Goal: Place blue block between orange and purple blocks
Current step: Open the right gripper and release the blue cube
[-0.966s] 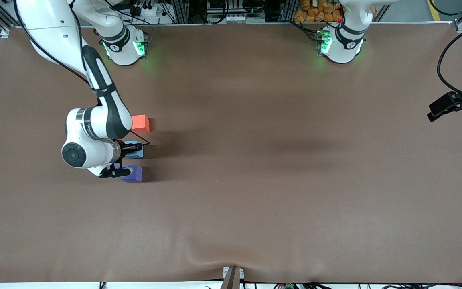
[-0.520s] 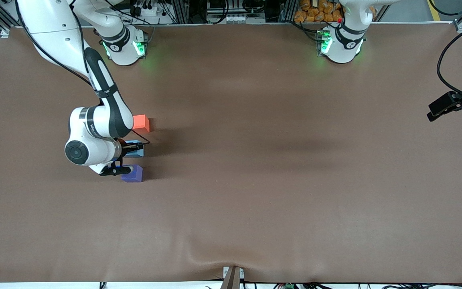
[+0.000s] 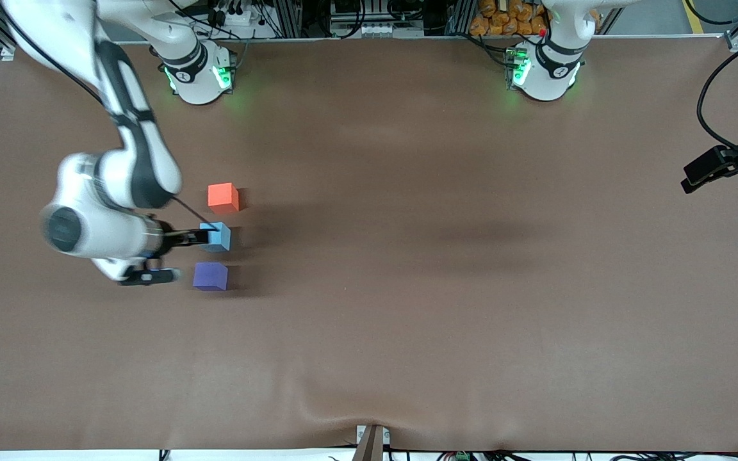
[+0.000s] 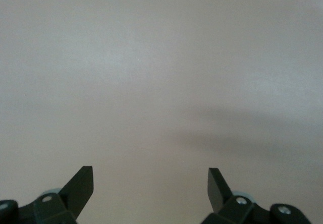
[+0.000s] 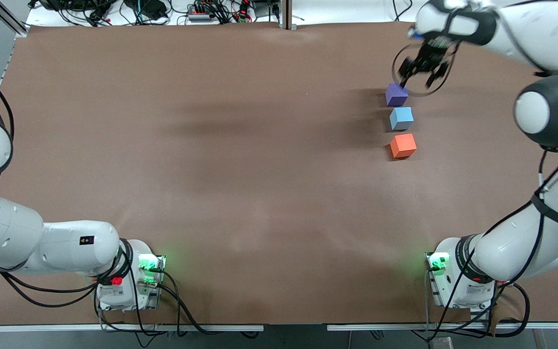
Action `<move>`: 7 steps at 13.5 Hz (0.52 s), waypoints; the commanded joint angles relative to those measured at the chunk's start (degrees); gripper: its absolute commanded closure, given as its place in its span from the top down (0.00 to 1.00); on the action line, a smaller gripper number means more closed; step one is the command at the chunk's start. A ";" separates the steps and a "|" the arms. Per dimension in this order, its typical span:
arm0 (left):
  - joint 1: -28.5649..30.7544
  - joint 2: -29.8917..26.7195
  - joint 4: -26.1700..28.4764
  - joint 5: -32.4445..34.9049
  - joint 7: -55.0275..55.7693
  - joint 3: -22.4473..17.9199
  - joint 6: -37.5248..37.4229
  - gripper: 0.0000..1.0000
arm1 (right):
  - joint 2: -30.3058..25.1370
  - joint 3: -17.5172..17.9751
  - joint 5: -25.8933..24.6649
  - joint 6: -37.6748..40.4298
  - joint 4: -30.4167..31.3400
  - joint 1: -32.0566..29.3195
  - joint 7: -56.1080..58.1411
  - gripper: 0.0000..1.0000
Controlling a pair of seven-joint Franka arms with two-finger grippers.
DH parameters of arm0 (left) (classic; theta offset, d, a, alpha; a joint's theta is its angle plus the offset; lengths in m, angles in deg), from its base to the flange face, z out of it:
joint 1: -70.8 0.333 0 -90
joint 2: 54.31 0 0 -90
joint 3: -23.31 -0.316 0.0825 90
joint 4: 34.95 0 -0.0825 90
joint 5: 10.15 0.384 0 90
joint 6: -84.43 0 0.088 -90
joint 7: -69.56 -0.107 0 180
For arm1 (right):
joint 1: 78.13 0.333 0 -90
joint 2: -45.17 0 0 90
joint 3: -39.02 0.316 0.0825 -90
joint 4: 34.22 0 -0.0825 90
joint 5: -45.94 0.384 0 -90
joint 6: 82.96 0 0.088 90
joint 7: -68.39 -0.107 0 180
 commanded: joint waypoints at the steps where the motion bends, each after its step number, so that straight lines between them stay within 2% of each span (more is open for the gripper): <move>1: 0.43 -0.54 -0.30 -0.47 -1.07 0.42 -1.05 1.00 | -8.49 -4.48 -1.66 2.90 1.21 -1.57 2.29 1.00; 3: 0.17 -0.54 -0.39 -0.55 -0.55 0.51 -1.05 1.00 | -13.32 -8.70 -1.84 8.87 1.12 -1.75 5.46 1.00; 4: 0.17 -0.54 -0.39 -0.47 -0.11 0.51 -1.05 1.00 | -15.43 -9.42 -2.19 11.33 1.12 -1.75 5.38 1.00; 5: 0.17 -0.63 -0.39 -0.29 -0.28 0.68 -1.05 1.00 | -17.19 -9.07 -3.50 13.10 1.03 -1.93 4.86 1.00; 6: -0.09 -0.63 -0.30 -0.29 -0.10 0.69 -1.05 1.00 | -18.34 -7.24 -3.95 14.85 0.16 -4.02 4.07 1.00; 7: -0.27 -0.37 -0.13 -0.29 0.16 1.38 -1.05 1.00 | -18.61 -2.87 -4.56 17.74 -2.46 -6.91 1.80 1.00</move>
